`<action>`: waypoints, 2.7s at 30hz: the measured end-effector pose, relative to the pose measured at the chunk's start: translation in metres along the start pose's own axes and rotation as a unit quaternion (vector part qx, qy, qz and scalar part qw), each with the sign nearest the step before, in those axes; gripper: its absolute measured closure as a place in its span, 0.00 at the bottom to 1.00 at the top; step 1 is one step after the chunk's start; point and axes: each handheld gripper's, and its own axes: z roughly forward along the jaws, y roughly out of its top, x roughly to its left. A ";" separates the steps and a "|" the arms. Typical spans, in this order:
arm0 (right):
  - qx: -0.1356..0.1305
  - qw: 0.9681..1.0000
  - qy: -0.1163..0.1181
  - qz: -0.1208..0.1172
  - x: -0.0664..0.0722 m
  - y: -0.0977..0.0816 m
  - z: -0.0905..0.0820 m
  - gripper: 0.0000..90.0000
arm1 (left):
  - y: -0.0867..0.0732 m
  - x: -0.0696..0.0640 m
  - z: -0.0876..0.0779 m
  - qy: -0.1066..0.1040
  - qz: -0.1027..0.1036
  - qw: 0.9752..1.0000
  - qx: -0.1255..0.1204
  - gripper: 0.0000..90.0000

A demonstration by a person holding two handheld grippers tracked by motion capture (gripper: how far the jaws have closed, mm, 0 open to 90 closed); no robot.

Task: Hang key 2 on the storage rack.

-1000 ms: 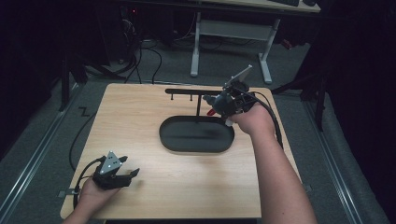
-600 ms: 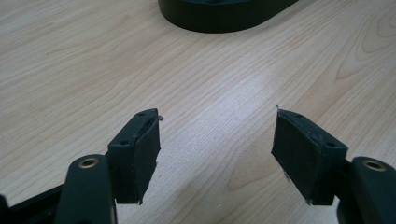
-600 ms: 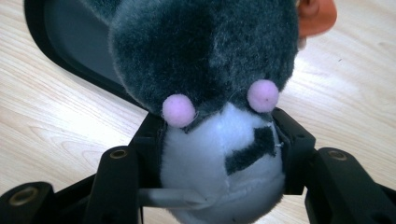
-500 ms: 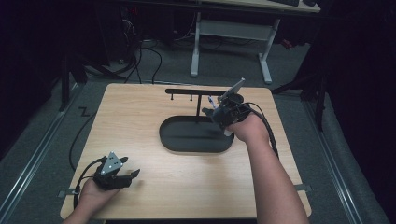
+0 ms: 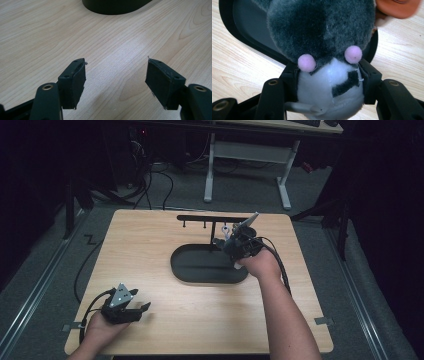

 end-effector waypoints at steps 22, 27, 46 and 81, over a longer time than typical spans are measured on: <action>-0.033 0.999 0.007 0.021 -0.007 -0.017 0.004 0.31 | 0.001 -0.004 0.004 -0.004 0.007 1.000 0.007 0.37; -0.033 0.999 0.007 0.023 -0.011 -0.024 0.003 0.34 | 0.001 -0.004 0.004 -0.005 0.008 1.000 0.008 0.37; -0.069 0.998 0.010 0.001 -0.022 -0.069 0.013 0.29 | 0.002 -0.005 0.006 -0.008 0.011 1.000 0.009 0.37; -0.359 0.932 -0.019 0.056 -0.038 -0.255 0.056 0.00 | 0.006 -0.025 0.012 -0.047 -0.005 0.999 0.001 0.32</action>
